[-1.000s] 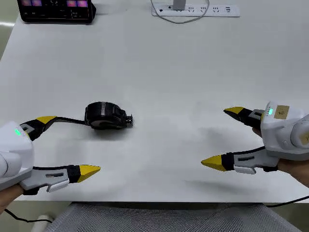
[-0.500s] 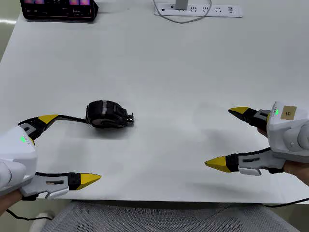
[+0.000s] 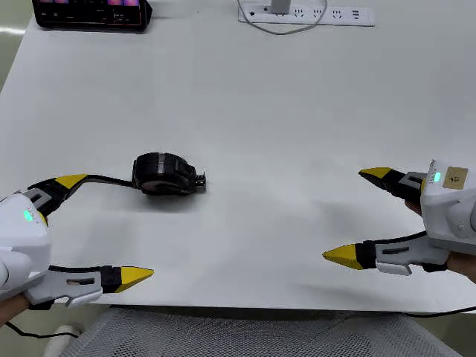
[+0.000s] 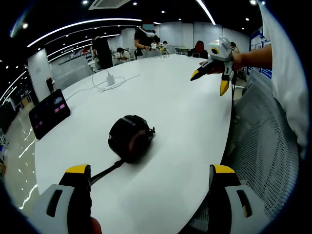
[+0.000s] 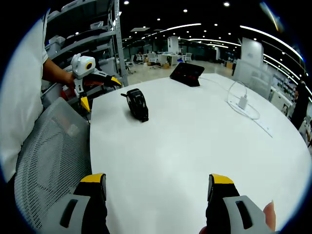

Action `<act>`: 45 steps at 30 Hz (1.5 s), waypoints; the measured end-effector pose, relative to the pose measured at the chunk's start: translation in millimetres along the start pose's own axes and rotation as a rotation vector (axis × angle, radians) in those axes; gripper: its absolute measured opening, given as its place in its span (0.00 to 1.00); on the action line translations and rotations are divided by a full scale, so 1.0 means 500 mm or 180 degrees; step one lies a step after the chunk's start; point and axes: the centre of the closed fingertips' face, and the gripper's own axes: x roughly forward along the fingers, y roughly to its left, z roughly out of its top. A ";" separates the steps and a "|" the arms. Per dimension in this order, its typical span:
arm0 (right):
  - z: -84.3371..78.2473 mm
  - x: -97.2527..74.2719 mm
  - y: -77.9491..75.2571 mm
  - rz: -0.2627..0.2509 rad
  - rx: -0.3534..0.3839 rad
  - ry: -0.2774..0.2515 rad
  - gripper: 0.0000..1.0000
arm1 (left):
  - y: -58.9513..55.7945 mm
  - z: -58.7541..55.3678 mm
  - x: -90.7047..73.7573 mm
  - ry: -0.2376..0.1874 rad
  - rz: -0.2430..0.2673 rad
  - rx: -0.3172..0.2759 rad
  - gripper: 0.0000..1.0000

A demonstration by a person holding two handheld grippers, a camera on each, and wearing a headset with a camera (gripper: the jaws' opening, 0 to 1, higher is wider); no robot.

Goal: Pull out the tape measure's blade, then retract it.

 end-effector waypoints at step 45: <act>-0.029 -0.032 0.014 -0.0004 0.0072 0.0052 0.88 | -0.004 0.022 -0.003 -0.0098 -0.0144 -0.0097 0.99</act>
